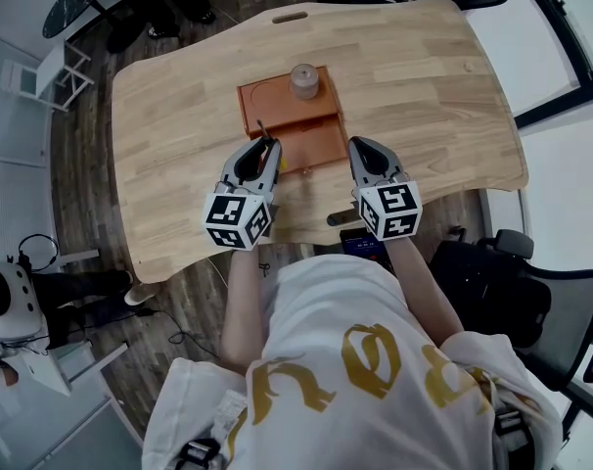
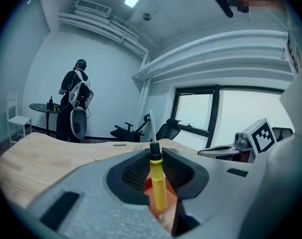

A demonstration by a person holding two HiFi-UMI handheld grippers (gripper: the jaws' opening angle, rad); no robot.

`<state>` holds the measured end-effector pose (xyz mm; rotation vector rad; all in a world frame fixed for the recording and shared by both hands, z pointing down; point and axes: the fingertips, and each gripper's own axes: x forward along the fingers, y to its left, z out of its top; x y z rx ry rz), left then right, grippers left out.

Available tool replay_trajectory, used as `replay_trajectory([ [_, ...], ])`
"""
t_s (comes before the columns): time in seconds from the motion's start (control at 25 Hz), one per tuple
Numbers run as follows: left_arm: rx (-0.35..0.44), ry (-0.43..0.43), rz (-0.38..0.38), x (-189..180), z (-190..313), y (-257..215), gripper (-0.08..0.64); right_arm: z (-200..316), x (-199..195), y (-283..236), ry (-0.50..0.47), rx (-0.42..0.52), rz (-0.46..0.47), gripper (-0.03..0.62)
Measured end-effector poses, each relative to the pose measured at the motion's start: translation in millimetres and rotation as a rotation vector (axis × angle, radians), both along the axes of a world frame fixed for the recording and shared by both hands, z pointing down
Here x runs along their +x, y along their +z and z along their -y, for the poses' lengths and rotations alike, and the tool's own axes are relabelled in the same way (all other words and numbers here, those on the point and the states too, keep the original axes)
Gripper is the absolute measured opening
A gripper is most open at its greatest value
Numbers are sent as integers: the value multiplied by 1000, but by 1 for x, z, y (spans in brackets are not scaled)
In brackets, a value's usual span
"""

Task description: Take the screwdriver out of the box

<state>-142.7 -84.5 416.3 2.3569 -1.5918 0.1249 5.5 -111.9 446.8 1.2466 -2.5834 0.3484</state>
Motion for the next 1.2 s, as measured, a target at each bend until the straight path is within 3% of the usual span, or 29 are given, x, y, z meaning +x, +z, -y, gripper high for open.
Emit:
replay_trajectory([
  [1.2, -19, 17, 0, -1, -2, 6, 77, -2, -9, 4, -21, -6, -14, 11],
])
